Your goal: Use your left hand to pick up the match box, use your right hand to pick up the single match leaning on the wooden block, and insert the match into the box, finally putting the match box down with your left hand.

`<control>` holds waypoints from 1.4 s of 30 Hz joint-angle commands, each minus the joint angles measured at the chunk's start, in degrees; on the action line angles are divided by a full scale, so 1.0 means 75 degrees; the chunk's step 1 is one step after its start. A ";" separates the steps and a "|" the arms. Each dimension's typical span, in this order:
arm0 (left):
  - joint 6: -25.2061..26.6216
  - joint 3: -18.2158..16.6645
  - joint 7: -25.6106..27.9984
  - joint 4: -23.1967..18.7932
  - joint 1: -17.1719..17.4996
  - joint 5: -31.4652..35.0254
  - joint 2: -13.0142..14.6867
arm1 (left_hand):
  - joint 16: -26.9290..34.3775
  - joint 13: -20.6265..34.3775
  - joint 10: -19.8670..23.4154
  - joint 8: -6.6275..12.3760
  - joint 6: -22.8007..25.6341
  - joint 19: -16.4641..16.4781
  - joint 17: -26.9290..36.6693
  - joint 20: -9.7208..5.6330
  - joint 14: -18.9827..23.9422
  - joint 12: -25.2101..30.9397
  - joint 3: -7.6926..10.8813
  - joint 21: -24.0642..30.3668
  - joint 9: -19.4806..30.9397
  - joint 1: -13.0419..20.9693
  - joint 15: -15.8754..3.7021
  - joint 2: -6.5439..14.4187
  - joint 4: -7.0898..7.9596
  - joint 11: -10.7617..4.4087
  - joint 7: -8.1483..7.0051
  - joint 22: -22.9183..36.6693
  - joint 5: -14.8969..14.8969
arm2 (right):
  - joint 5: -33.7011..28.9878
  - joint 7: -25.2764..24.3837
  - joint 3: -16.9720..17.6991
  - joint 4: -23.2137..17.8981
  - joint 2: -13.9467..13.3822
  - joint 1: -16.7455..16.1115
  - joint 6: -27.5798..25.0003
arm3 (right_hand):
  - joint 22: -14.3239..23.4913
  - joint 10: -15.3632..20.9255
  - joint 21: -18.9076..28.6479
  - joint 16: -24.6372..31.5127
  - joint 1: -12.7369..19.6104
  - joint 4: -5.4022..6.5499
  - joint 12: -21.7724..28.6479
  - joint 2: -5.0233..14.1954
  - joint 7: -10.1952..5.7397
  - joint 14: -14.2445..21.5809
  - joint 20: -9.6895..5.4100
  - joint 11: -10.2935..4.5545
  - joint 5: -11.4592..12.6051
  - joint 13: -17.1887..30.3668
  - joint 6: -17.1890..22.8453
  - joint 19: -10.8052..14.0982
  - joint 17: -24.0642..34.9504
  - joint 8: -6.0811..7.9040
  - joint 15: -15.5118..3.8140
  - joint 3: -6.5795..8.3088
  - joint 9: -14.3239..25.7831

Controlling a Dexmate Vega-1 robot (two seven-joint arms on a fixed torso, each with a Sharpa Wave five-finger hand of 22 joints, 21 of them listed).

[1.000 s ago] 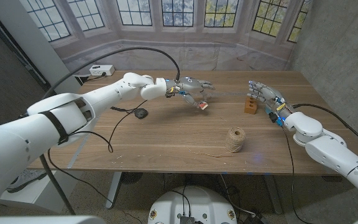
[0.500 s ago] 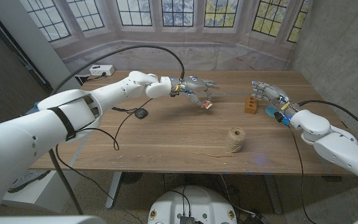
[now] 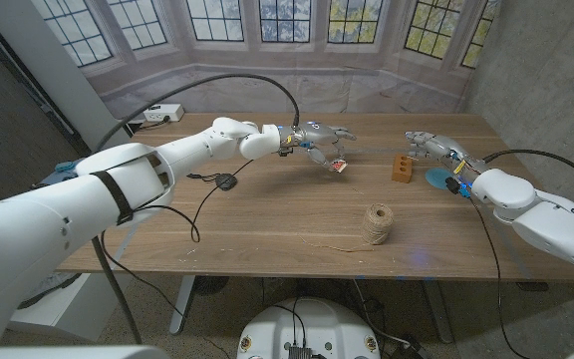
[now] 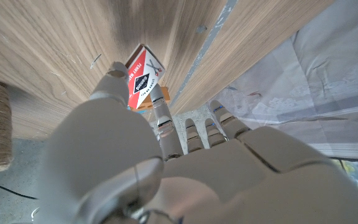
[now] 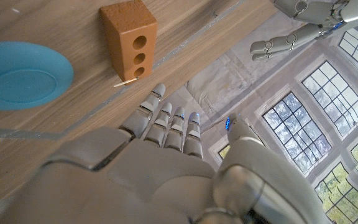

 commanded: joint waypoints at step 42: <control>0.0003 -0.0119 -0.0856 0.0198 0.0061 -0.1120 -0.0544 | -0.0016 0.0040 0.0117 0.0072 0.0062 -0.0013 0.0025 0.0012 0.0029 -0.0033 -0.0102 -0.0011 0.0073 0.0042 0.0037 0.0110 0.0016 0.0015 0.0021 0.0026 -0.0027 | -0.1930 -0.0397 -0.0470 -0.0819 -0.1217 0.0025 -0.1716 | 0.0023 0.0387 0.0086 0.0020 0.0455 -0.0262 0.0122 0.0018 -0.0138 0.0352 -0.0144 -0.0167 -0.0025 0.0027 0.0450 0.0339 -0.0026 0.0131 -0.0286 0.0090 0.0028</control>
